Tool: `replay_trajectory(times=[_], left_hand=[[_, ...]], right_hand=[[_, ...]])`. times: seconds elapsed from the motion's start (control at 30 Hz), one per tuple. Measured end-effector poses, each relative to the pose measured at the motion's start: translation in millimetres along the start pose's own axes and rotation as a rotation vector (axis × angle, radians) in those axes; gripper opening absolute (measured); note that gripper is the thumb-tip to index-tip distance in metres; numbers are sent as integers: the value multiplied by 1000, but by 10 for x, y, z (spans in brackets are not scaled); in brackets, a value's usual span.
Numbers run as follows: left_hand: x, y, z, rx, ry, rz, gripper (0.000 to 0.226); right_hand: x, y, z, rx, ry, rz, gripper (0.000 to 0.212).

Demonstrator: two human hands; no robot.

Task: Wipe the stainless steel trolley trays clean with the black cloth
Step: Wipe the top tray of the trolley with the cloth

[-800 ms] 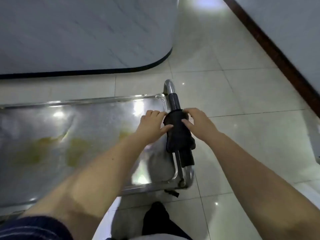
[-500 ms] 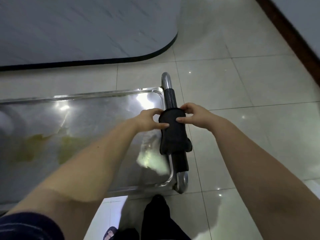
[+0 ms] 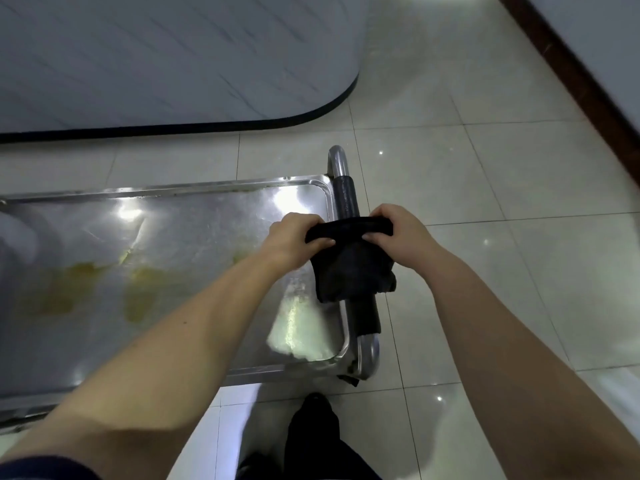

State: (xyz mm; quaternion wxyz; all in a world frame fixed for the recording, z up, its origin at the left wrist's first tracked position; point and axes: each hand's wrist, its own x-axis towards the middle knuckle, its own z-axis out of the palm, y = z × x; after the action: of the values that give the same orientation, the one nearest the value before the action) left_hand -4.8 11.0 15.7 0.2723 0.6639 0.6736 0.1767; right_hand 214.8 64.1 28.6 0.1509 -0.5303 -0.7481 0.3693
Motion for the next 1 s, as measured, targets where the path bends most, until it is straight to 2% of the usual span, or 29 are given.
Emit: replay_trajectory(times=[0.17,0.33,0.4,0.5,0.6,0.83,0.93,1.0], left_hand=[[-359,168,-230,244,261,194,16],[-975,121,-393,217,425,267,16],[-1292,13,-405,216,473,314,12],[-1746,-230,-418,268,555,355,14],[-2150,-490,-387,295,544,351,18],[-2814,-984,-81,170,218,205,20],[-2852,-1101,80,120,83,124,23],[-2671,-1115,126,81,35,87,24]], right_hand=[[-386,-318,-5,-179,271,-219,18],[-931,-696,272,-157,546,-351,18],[-1129,-841,442,-209,586,-413,18],[-1341,-1052,729,-351,494,-363,18],[-1550,-1163,1092,-467,390,-251,21],[-2133,-1016,1851,-271,214,-185,23],[-2156,-892,1924,-274,73,-104,23],[-2051,-818,1883,-282,38,-77,24]])
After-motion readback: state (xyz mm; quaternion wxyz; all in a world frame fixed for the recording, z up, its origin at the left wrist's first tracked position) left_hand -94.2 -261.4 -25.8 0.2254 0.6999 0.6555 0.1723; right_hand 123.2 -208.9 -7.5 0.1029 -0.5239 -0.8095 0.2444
